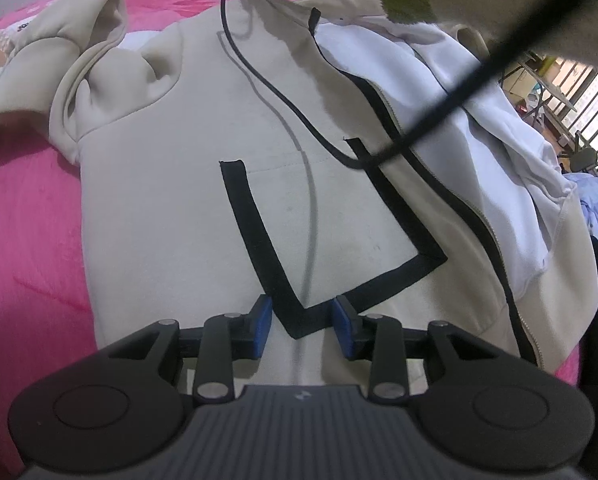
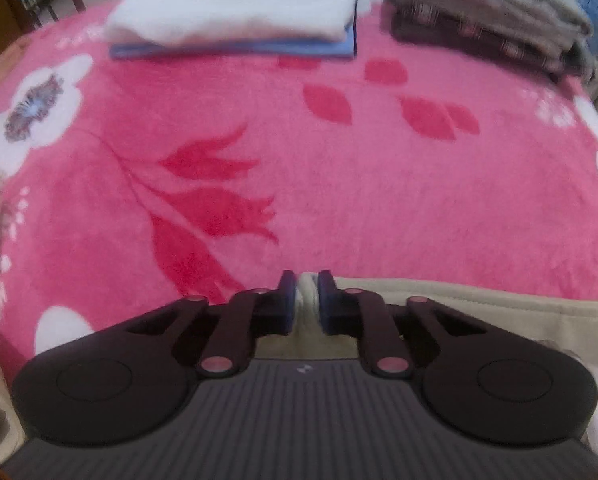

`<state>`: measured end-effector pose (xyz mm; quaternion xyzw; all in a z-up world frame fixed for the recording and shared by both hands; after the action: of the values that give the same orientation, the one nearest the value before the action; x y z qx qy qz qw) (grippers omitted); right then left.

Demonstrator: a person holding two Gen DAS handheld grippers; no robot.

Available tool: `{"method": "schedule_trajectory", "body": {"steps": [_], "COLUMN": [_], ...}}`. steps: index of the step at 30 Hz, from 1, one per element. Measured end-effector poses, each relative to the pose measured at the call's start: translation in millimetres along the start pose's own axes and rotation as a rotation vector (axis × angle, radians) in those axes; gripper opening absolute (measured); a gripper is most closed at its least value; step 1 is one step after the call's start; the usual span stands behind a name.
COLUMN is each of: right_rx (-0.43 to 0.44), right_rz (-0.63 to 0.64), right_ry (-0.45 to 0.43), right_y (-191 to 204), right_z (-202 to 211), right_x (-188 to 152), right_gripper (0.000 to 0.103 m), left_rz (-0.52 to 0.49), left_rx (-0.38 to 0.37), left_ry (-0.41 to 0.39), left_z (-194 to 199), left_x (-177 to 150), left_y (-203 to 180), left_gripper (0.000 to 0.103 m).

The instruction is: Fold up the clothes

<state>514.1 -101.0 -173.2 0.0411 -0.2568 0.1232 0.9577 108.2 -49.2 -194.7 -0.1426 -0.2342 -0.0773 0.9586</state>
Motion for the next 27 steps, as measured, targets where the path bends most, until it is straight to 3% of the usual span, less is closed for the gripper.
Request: {"method": "schedule_trajectory", "body": {"steps": [5,9,13,18,22,27], "right_rx": [-0.018,-0.06,-0.072,-0.051,0.085,0.189], "right_rz": [-0.006,0.039,0.013,-0.131,-0.272,-0.193], "right_ry": [-0.269,-0.395,-0.373,-0.365,-0.439,-0.461], "right_y": [0.8,1.3,-4.9,-28.7,-51.4,-64.2], "right_z": [56.0,69.9,39.4,8.7,33.2,109.2], "right_x": [11.1,14.2,19.8,24.9,19.0,-14.8], "right_gripper": [0.005,0.004,0.0,0.0,0.002,0.003], "left_rz": [-0.016,-0.031,-0.034,-0.044,-0.039,-0.028], "left_rx": [0.01,0.021,0.026,0.035,0.031,0.025], "left_ry": [-0.004,-0.008,-0.007,-0.01,-0.011,-0.013], "left_z": [-4.0,-4.0,-3.6,-2.2,-1.5,-5.7], "left_x": [2.3,1.8,1.4,0.9,0.0,3.8], "left_y": [-1.2,-1.4,-0.1,-0.3,1.1,-0.4], "left_gripper": [0.035,0.035,0.036,0.037,0.037,0.037]}}
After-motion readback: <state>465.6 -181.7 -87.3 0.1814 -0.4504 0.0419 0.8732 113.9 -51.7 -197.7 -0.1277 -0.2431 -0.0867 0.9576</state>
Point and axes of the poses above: each gripper's, at about its wrist camera, not at the fingertips, and z roughly against the way its jaws point, y to its left, x to its top, the point moved 10 cm from there along -z, roughly the way its jaws point, and after that the axes turned 3 degrees about z, right-handed, at the moved point
